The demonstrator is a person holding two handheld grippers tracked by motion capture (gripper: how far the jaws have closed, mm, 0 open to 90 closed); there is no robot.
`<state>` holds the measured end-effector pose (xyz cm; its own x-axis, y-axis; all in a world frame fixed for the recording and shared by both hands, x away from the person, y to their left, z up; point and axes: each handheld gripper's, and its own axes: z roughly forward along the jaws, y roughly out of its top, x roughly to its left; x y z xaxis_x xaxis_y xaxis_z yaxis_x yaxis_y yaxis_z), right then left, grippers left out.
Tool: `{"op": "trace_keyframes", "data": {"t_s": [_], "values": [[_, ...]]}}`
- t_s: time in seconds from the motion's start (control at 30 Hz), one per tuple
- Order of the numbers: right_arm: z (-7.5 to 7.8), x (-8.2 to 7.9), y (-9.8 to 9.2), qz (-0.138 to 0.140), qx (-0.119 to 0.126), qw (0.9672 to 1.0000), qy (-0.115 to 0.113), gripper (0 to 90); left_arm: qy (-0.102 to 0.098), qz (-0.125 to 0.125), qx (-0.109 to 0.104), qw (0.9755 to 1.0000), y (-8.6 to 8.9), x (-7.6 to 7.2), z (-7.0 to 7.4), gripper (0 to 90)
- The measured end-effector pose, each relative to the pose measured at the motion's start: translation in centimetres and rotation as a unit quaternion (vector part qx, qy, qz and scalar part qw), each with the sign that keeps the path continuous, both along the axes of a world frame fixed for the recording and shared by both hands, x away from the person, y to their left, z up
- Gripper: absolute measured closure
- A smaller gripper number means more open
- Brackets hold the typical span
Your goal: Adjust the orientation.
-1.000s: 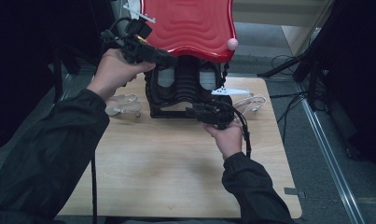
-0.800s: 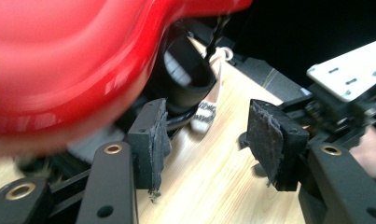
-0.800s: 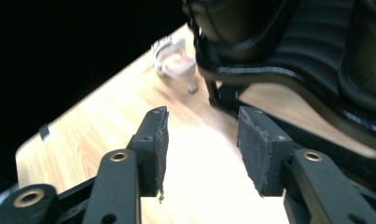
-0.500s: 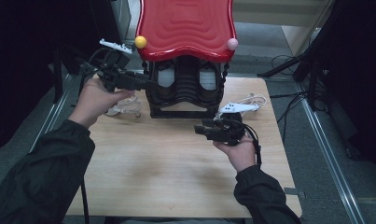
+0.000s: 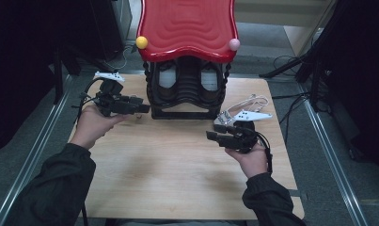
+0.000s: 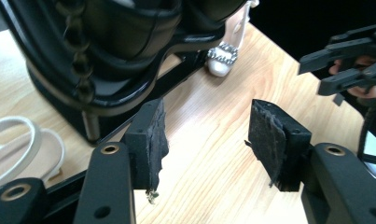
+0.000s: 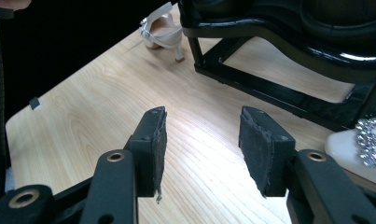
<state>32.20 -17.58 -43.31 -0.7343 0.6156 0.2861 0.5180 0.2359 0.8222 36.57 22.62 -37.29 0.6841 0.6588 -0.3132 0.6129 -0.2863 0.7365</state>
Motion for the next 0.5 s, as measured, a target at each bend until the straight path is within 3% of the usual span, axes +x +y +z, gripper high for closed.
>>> {"op": "trace_keyframes", "data": {"t_s": [0.1, 0.33, 0.43, 0.5], "values": [[-0.1, -0.3, -0.2, -0.001, -0.006, 1.0000, -0.005, 52.8, 0.001, 0.005, -0.001, 1.0000, 0.5, 0.2, -0.4, 51.4], [-0.2, -0.3, -0.3, -0.002, 0.000, 1.0000, -0.006, 52.5, 0.010, 0.020, 0.002, 0.9998, 1.9, 1.2, -1.6, 79.9], [-0.3, -0.2, -0.2, -0.001, -0.004, 1.0000, -0.007, 52.5, 0.018, 0.024, 0.015, 0.9994, 2.6, 1.9, -2.3, 88.7], [-0.3, -0.2, -0.1, -0.002, -0.010, 0.9999, -0.007, 52.5, 0.024, 0.031, 0.018, 0.9991, 3.1, 2.4, -2.8, 90.0]]}}
